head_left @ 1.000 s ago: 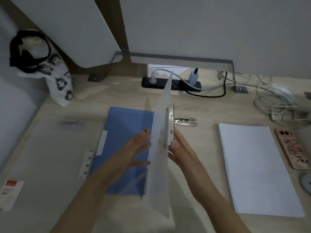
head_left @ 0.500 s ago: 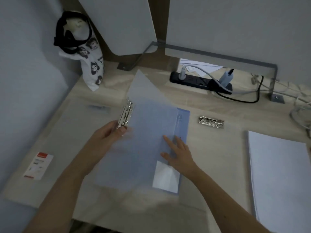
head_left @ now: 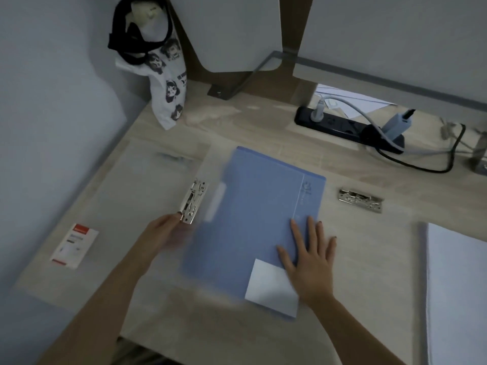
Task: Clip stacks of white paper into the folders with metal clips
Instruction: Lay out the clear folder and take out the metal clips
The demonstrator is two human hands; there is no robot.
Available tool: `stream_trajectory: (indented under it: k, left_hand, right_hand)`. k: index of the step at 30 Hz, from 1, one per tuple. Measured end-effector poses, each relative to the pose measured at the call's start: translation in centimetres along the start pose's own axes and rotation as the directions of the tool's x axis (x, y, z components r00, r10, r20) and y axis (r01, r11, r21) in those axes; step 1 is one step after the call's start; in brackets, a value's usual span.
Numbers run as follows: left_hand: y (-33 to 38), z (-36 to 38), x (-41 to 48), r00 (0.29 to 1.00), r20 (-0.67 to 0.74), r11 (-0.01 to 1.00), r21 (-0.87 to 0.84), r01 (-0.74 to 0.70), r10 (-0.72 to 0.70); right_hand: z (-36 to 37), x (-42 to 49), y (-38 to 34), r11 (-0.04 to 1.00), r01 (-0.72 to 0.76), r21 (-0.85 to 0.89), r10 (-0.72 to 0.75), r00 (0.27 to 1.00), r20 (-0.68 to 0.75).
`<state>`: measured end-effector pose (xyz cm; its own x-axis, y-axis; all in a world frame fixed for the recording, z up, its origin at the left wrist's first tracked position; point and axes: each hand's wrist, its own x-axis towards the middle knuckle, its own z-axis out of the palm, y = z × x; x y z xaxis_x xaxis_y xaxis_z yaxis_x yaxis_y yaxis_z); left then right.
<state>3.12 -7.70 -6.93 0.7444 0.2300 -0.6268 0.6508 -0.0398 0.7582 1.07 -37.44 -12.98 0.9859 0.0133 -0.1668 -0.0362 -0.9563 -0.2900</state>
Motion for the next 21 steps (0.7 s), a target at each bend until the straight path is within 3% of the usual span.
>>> stream_trajectory:
  k: [13, 21]
  left_hand:
    - [-1.3, 0.7, 0.7, 0.989, -0.129, 0.991, -0.102, -0.086, 0.073]
    - [-1.1, -0.1, 0.5, 0.999, -0.03, 0.987, -0.151, -0.048, 0.044]
  right_hand:
    - [0.4, 0.1, -0.1, 0.998, -0.013, -0.061, 0.01, 0.998, -0.056]
    - [0.3, 0.1, -0.2, 0.997, -0.018, -0.071, 0.014, 0.999, -0.047]
